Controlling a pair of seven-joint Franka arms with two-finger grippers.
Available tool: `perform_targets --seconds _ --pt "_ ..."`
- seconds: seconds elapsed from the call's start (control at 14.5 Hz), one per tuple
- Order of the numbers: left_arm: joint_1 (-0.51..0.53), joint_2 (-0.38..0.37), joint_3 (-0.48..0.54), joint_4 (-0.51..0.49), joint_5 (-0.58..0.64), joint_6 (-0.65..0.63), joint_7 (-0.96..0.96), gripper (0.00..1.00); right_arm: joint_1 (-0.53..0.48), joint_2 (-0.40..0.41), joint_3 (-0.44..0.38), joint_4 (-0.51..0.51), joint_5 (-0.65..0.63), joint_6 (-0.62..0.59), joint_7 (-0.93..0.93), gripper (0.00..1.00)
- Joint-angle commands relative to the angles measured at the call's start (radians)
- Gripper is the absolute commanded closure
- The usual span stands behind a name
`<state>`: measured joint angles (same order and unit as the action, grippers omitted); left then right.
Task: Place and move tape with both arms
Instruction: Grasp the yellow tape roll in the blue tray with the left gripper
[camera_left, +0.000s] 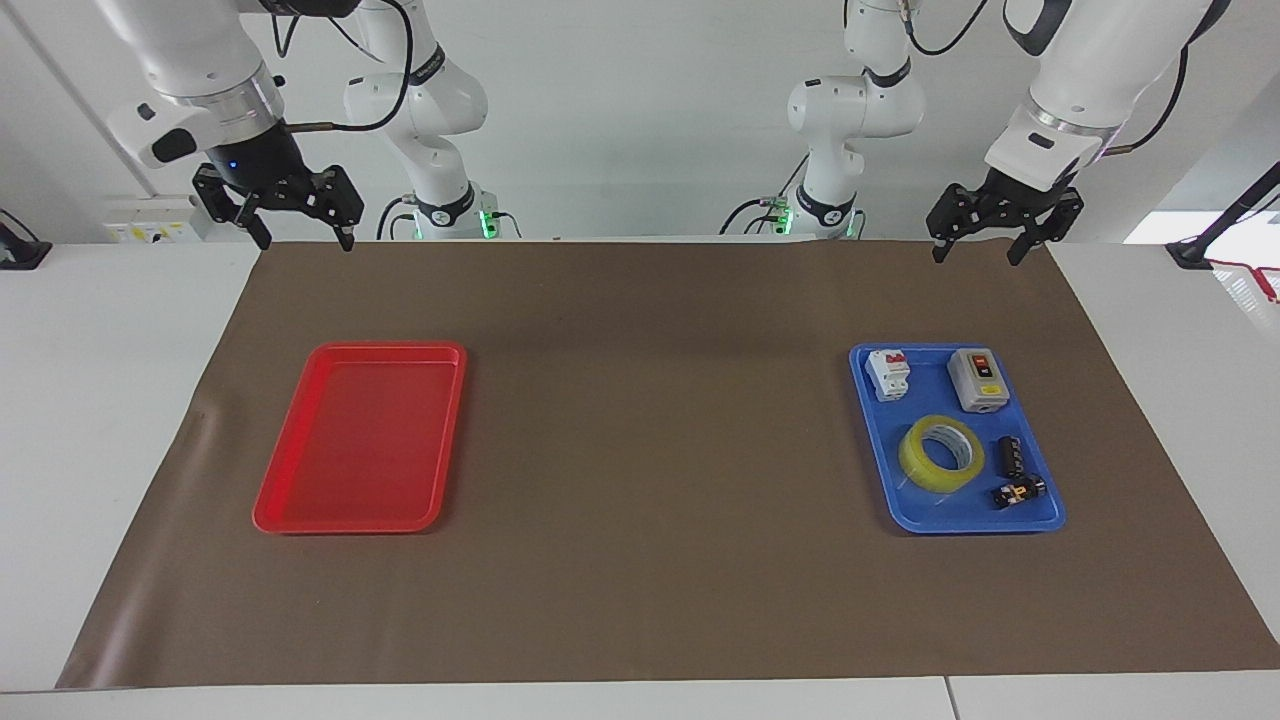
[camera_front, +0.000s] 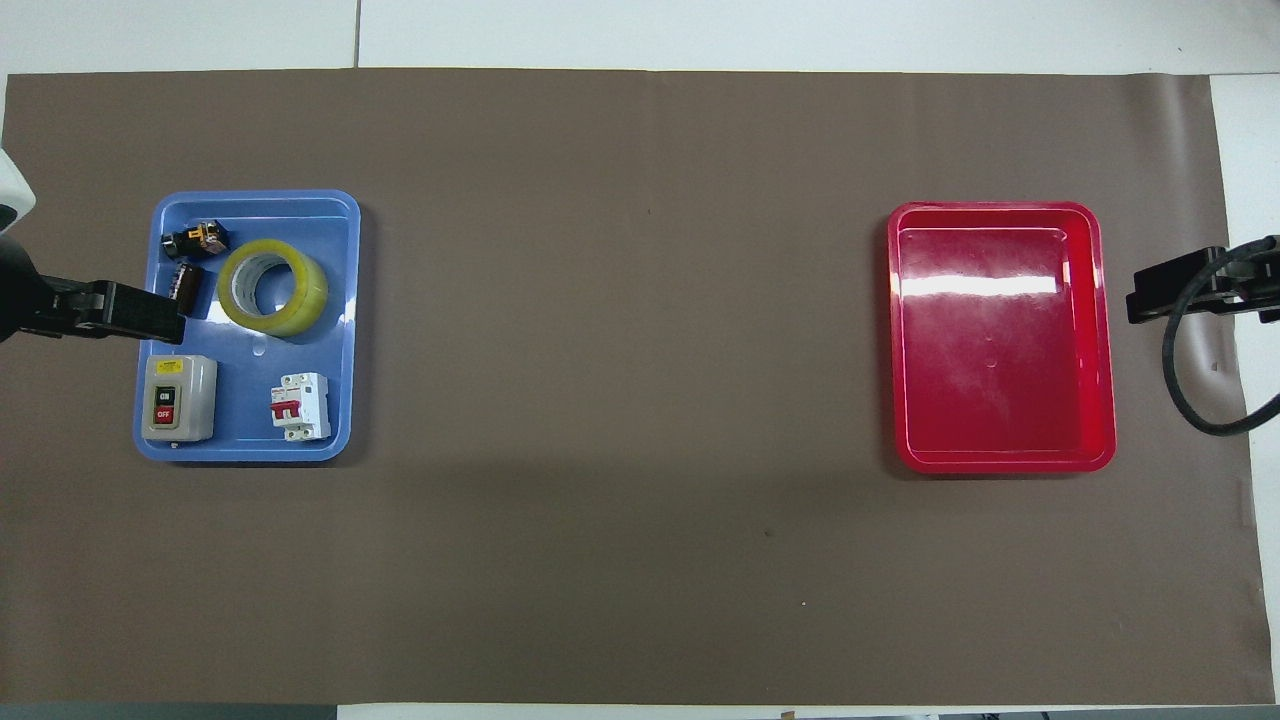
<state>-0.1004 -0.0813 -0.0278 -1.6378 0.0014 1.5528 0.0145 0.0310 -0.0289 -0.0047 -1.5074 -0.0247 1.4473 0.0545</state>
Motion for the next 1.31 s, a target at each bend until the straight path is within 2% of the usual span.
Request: perform_targets --seconds 0.0,0.62,0.83,0.97,1.24 --pt "-0.004 -0.023 0.006 -0.023 0.012 0.012 0.007 0.00 -0.011 -0.009 0.003 -0.013 0.011 -0.002 -0.010 0.00" --pt "-0.004 -0.025 0.012 -0.020 0.012 -0.005 0.015 0.00 -0.011 -0.009 0.003 -0.013 0.011 -0.002 -0.012 0.00" --pt "0.034 -0.044 0.017 -0.049 0.012 -0.037 0.012 0.00 -0.011 -0.009 0.003 -0.013 0.011 -0.002 -0.012 0.00" --pt "0.050 -0.040 0.019 -0.083 0.014 0.053 0.013 0.00 -0.011 -0.009 0.003 -0.013 0.011 -0.002 -0.012 0.00" --pt "0.142 0.052 0.020 -0.141 0.020 0.231 0.010 0.00 -0.013 -0.009 0.003 -0.013 0.011 -0.002 -0.012 0.00"
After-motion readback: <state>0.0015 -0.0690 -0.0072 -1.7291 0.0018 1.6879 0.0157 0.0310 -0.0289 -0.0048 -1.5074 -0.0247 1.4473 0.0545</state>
